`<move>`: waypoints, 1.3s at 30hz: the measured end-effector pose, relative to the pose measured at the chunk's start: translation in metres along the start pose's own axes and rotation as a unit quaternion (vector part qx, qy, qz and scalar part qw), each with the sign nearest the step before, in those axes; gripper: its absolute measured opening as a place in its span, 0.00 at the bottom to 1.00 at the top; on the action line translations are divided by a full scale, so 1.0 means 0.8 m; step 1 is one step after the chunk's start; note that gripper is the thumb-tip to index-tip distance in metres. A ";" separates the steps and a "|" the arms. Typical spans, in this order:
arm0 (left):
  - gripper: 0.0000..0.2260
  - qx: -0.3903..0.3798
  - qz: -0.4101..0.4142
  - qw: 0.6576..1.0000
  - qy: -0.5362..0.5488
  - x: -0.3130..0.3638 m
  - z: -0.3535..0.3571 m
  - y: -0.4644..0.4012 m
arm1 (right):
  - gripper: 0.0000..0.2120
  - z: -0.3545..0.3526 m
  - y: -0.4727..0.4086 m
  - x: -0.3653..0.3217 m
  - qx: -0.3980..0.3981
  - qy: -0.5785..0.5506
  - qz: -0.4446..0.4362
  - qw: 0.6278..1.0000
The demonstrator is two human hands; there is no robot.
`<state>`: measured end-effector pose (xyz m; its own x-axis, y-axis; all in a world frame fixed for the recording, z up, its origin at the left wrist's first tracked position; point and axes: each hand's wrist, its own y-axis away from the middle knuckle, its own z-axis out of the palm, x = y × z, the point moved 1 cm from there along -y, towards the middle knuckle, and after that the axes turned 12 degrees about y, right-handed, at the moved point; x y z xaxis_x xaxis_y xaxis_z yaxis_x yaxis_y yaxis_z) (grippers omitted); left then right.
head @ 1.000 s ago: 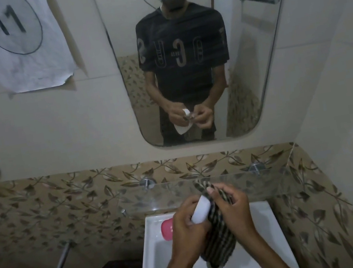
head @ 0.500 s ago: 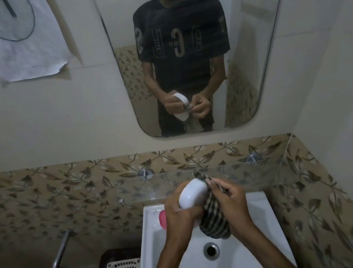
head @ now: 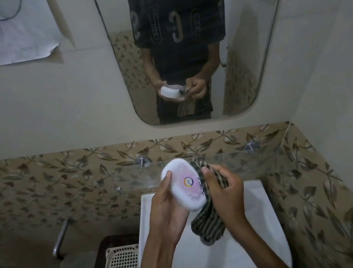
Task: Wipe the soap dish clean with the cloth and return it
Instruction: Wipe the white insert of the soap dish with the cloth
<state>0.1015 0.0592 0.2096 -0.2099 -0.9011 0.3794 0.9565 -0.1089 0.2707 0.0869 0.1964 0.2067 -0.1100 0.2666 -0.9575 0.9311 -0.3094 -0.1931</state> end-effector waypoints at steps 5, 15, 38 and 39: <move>0.27 0.012 -0.006 1.000 0.000 -0.004 0.013 -0.006 | 0.03 0.006 0.020 0.001 0.032 0.004 -0.005 0.999; 0.19 0.022 0.041 0.999 -0.024 0.000 0.032 -0.019 | 0.04 0.011 -0.022 -0.013 0.037 0.144 -0.169 0.974; 0.18 0.116 0.036 0.992 -0.031 -0.026 0.044 -0.019 | 0.03 0.031 -0.016 -0.016 -0.018 0.125 -0.271 0.954; 0.20 0.119 0.024 0.992 -0.045 -0.027 0.048 -0.019 | 0.02 0.033 -0.034 -0.017 -0.005 0.115 -0.211 0.971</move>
<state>0.0833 0.0965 0.2314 -0.1935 -0.8605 0.4713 0.8933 0.0441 0.4473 0.0541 0.1771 0.2191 -0.4019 0.5653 -0.7204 0.8241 -0.1196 -0.5537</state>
